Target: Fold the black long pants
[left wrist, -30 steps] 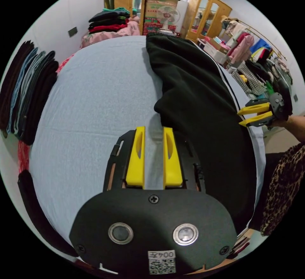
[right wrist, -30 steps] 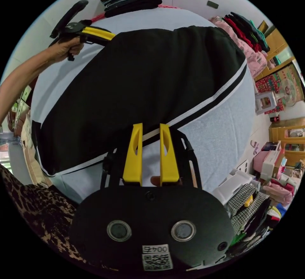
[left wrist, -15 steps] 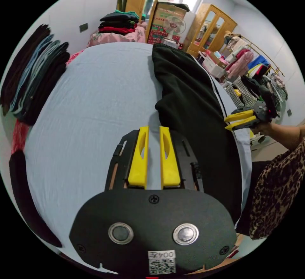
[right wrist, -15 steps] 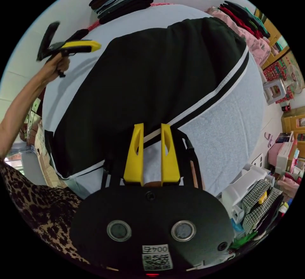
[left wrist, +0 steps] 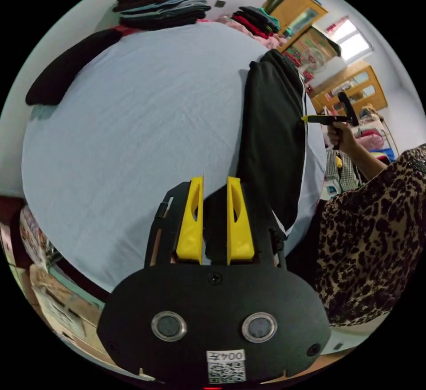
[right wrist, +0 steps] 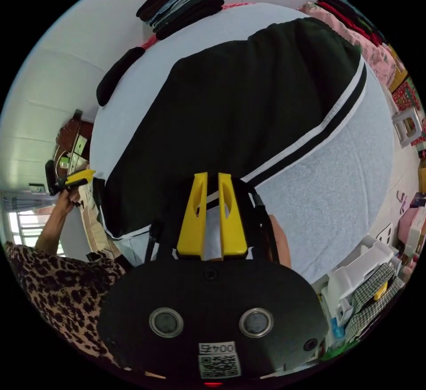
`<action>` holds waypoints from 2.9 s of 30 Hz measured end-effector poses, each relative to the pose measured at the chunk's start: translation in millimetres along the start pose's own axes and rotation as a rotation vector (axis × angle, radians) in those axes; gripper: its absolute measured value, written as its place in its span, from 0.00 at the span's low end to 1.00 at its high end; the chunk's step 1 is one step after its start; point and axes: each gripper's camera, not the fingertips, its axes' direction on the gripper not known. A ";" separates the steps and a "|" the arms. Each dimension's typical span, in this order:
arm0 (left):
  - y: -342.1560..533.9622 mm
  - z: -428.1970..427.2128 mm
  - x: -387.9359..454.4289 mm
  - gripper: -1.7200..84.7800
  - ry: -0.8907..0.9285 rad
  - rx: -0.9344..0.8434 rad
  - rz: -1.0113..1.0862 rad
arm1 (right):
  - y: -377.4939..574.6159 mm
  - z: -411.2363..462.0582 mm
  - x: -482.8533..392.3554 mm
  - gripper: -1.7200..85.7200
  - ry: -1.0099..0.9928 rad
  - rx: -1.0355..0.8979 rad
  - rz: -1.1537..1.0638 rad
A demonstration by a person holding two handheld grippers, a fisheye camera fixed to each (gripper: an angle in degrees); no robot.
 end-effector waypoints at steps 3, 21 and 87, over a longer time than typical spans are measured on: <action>20.5 -7.6 -3.9 0.11 0.021 0.060 -0.015 | 2.6 -8.5 -1.9 0.08 -0.060 0.040 0.023; -10.6 0.4 -0.5 0.11 0.099 0.087 0.359 | -19.5 16.5 -38.3 0.01 0.017 -0.116 0.362; -418.6 201.4 106.6 0.08 0.099 0.054 0.985 | -108.2 -37.9 56.4 0.01 -0.176 -0.318 0.439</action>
